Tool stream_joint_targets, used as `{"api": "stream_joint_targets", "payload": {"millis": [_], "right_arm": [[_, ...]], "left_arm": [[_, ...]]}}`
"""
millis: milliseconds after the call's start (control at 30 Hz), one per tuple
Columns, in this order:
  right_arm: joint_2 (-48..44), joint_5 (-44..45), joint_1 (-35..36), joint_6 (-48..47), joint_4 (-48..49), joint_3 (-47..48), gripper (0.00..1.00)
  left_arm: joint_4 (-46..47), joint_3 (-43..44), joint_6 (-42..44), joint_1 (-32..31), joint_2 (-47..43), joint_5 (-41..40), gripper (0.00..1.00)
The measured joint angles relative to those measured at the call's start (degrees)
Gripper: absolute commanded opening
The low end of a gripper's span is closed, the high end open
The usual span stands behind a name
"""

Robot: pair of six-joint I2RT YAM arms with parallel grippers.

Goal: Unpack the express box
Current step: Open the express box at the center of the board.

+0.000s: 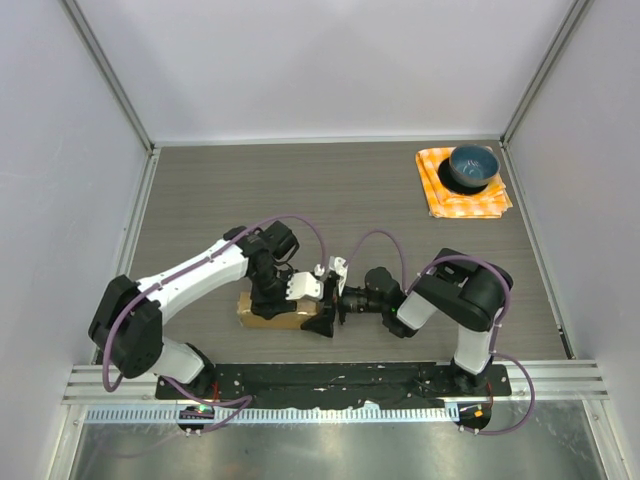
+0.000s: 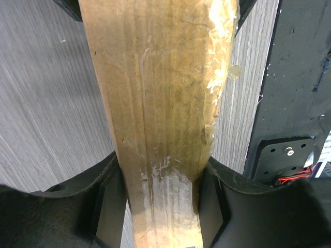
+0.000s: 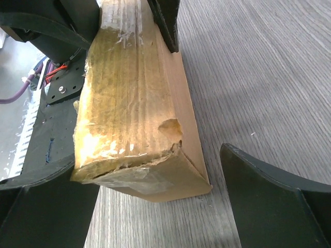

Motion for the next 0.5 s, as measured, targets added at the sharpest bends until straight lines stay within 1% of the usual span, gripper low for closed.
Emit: {"api": "stream_joint_targets", "payload": {"millis": [200, 267, 300, 333, 400, 433, 467, 500], "right_arm": [[-3.15, 1.16, 1.36, -1.73, -0.07, 0.0, 0.96], [-4.7, 2.05, 2.62, -2.8, 0.02, 0.0, 0.88], [-5.49, 2.56, 3.41, -3.41, 0.0, 0.0, 0.83], [-6.21, 2.93, 4.04, -3.87, 0.02, 0.0, 0.64], [-7.39, 3.85, 4.74, -4.79, -0.04, 0.02, 0.47], [-8.02, 3.85, 4.81, -5.25, -0.26, 0.04, 0.34], [-8.76, 3.72, 4.94, -5.68, -0.57, 0.04, 0.29], [-9.62, 3.78, 5.16, -5.9, -1.44, 0.04, 0.22]], "left_arm": [[-1.99, 3.85, -0.57, 0.0, -2.45, 2.69, 0.5], [-2.91, 5.73, -1.11, 0.0, -3.72, 4.11, 0.5], [-3.21, 6.47, -1.55, 0.0, -4.28, 4.85, 0.5], [-3.48, 6.95, -1.73, 0.0, -4.68, 5.42, 0.5], [-4.81, 7.72, -2.36, 0.0, -5.51, 6.71, 0.5], [-5.49, 7.85, -3.1, 0.0, -5.99, 7.3, 0.5], [-5.84, 7.96, -3.72, 0.07, -6.34, 7.74, 0.5], [-6.34, 8.11, -4.11, 0.15, -6.6, 8.24, 0.51]]}}
